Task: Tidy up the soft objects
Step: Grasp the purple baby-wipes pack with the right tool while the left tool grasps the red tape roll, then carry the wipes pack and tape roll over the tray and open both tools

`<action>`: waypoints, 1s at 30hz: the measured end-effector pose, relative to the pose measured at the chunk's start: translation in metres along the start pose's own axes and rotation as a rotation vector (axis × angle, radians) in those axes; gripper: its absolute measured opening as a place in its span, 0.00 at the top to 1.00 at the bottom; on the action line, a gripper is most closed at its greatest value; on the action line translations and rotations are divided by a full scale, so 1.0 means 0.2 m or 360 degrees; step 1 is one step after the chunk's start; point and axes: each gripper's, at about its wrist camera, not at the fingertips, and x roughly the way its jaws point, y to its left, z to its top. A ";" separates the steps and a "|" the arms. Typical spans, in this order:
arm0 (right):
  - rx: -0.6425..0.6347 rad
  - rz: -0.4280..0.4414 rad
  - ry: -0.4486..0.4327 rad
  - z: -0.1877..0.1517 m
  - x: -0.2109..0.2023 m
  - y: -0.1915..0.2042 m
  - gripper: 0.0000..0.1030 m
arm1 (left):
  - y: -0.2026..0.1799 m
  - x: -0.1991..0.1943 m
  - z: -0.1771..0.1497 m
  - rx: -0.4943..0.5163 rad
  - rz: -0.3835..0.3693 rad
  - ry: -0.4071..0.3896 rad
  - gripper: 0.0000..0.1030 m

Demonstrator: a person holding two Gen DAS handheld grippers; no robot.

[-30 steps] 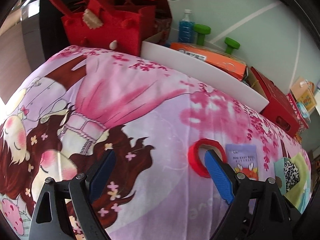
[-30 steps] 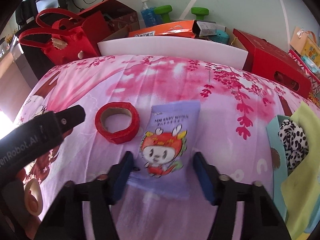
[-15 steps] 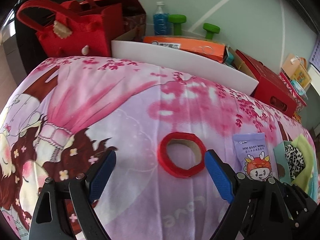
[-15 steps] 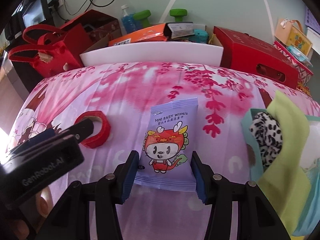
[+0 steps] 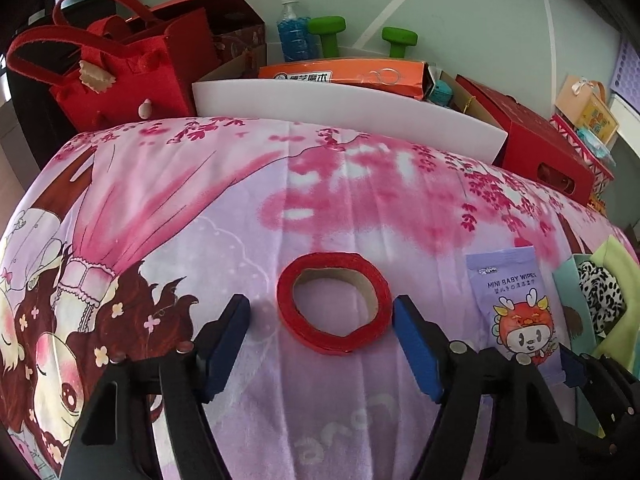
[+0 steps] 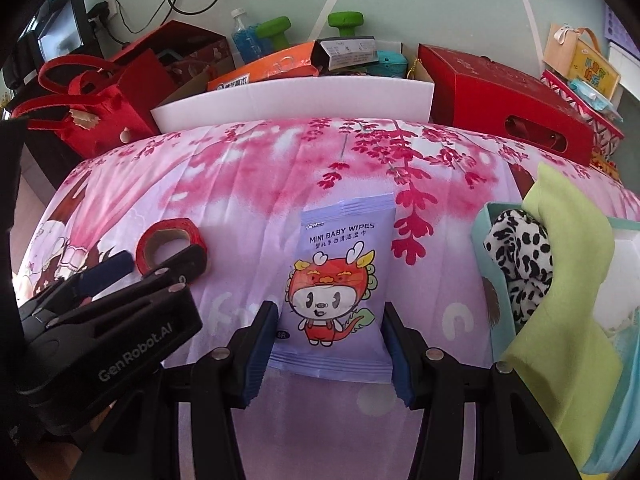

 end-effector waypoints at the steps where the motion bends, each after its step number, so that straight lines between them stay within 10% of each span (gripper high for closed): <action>1: -0.0004 -0.0004 0.0002 0.00 0.00 0.00 0.47 | 0.00 0.00 0.00 0.0009 -0.0004 -0.0002 0.34; 30: 0.0061 0.0041 -0.0125 -0.02 -0.37 -0.10 0.48 | -0.03 -0.52 -0.06 -0.0075 0.0033 -0.0140 0.43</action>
